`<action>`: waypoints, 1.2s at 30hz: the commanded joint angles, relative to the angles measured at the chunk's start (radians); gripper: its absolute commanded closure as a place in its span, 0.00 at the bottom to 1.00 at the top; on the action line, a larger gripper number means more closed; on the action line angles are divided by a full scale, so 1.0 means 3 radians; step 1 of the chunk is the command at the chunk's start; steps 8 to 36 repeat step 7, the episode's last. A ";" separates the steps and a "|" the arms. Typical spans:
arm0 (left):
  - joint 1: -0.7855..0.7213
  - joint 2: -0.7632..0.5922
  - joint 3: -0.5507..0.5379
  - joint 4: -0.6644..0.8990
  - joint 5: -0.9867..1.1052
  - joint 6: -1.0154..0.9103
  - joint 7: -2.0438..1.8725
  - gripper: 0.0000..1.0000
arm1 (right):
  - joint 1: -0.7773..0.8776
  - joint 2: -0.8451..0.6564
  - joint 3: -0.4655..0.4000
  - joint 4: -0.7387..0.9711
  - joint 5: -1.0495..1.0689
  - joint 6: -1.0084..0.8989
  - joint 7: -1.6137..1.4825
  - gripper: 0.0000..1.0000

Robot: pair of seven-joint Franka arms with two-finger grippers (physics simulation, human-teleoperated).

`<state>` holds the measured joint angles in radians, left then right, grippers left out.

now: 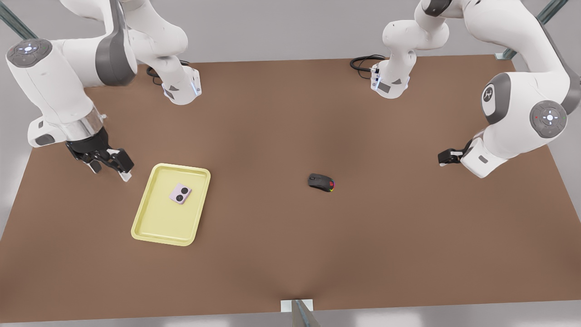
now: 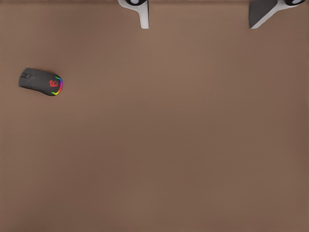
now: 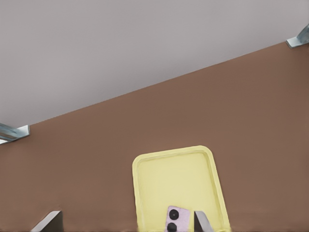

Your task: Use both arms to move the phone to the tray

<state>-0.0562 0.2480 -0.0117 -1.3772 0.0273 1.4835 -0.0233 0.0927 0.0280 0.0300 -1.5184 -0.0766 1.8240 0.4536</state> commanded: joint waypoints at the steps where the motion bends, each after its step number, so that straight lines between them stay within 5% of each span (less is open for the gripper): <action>1: -0.0002 -0.0003 -0.0002 0.0009 0.0017 0.0005 -0.0030 0.00 | -0.0319 -0.0017 -0.0018 0.0050 0.0092 -0.1197 -0.1410 0.00; 36: -0.0002 -0.0003 -0.0002 0.0025 0.0017 -0.0006 -0.0030 0.00 | -0.0314 -0.0006 -0.0003 0.0045 0.0092 -0.1325 -0.1410 0.00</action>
